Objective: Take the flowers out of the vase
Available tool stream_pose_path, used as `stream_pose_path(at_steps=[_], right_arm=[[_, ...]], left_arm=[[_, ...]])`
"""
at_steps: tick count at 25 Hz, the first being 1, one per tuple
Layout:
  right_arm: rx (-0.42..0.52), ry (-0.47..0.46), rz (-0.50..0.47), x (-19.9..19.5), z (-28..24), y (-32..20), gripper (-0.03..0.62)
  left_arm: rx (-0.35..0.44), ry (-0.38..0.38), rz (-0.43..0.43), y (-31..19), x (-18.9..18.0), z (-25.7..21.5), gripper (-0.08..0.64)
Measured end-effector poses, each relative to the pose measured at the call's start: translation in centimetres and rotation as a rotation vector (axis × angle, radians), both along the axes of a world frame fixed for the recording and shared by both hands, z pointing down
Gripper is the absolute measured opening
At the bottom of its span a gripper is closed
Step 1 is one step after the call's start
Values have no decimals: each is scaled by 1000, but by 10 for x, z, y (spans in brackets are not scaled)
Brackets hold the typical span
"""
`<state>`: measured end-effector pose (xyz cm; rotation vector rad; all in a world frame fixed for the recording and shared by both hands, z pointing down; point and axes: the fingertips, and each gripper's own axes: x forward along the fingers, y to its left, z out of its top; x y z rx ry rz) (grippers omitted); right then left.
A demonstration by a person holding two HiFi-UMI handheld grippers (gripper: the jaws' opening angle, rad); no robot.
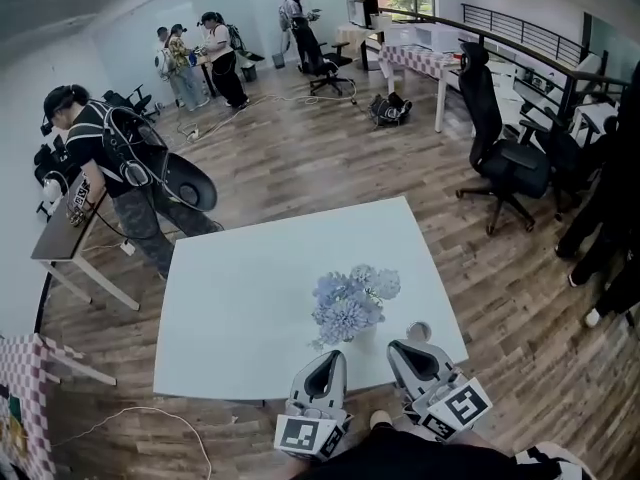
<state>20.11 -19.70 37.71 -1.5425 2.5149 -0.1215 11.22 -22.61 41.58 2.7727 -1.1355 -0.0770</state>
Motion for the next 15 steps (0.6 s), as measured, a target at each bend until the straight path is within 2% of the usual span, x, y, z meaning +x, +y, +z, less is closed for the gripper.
stream_pose_path(at_steps=[7, 11, 15], right_arm=[[-35, -9, -8, 6, 13, -24, 20], [-45, -12, 21, 3, 17, -28, 20], [-8, 14, 50, -2, 4, -34, 20]], left_arm=[[11, -24, -57, -21, -11, 6, 5], [-27, -24, -41, -26, -20, 18, 5], [-21, -8, -21, -40, -29, 8, 5]])
